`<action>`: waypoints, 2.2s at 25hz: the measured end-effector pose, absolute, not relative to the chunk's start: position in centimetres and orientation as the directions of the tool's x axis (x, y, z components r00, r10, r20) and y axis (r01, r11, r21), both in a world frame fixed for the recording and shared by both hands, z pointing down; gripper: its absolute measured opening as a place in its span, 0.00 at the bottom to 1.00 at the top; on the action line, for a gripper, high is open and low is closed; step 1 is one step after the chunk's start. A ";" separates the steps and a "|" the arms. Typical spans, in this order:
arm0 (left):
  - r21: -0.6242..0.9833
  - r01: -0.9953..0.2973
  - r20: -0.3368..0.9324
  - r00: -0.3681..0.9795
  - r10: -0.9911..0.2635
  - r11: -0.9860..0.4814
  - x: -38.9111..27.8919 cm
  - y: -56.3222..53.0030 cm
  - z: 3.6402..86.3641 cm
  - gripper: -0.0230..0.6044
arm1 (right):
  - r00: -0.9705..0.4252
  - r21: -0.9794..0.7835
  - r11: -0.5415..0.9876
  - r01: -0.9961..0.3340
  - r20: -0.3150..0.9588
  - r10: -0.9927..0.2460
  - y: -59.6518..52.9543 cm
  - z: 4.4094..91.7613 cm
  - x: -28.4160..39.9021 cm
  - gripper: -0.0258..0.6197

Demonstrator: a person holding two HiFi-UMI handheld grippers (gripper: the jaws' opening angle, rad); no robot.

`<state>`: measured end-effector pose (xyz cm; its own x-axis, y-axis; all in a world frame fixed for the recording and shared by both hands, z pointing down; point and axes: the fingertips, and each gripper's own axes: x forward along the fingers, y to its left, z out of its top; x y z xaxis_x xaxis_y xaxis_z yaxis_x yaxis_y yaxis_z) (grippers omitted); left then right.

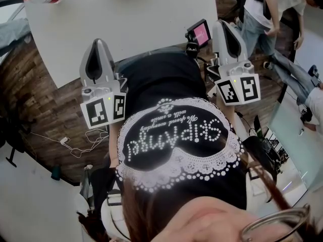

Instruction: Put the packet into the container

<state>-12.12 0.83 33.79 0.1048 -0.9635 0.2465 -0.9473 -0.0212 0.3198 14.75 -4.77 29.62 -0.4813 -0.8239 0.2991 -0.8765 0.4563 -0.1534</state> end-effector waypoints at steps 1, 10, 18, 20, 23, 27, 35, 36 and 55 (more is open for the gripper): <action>0.319 -0.947 0.246 0.106 -0.964 -0.022 -12.1 0.9 33.8 0.04 | -0.480 -0.153 0.456 -0.877 0.298 -0.825 -4.7 29.6 14.8 0.03; 0.317 -0.948 0.247 0.108 -0.963 -0.025 -12.1 0.7 33.5 0.04 | -0.476 -0.151 0.451 -0.880 0.297 -0.828 -4.8 29.2 14.9 0.03; 0.318 -0.948 0.248 0.107 -0.963 -0.023 -12.2 0.9 33.7 0.04 | -0.475 -0.148 0.452 -0.880 0.298 -0.828 -4.6 29.4 14.9 0.03; 0.319 -0.947 0.248 0.106 -0.963 -0.022 -12.1 0.9 33.7 0.04 | -0.476 -0.148 0.453 -0.879 0.299 -0.827 -4.6 29.4 14.9 0.03; 0.319 -0.947 0.249 0.105 -0.963 -0.021 -12.1 0.8 33.7 0.04 | -0.478 -0.148 0.455 -0.878 0.299 -0.826 -4.7 29.4 14.9 0.03; 0.319 -0.948 0.249 0.104 -0.963 -0.019 -12.2 0.7 33.7 0.04 | -0.480 -0.148 0.456 -0.877 0.298 -0.825 -4.9 29.3 14.9 0.03; 0.318 -0.948 0.247 0.105 -0.963 -0.022 -12.1 0.8 33.7 0.04 | -0.482 -0.149 0.459 -0.876 0.298 -0.824 -4.8 29.4 14.8 0.03; 0.318 -0.948 0.247 0.105 -0.963 -0.022 -12.1 0.8 33.7 0.04 | -0.482 -0.149 0.459 -0.876 0.298 -0.824 -4.8 29.4 14.8 0.03; 0.321 -0.947 0.249 0.100 -0.963 -0.015 -12.3 0.7 33.6 0.04 | -0.487 -0.147 0.465 -0.873 0.298 -0.821 -5.0 29.2 14.7 0.03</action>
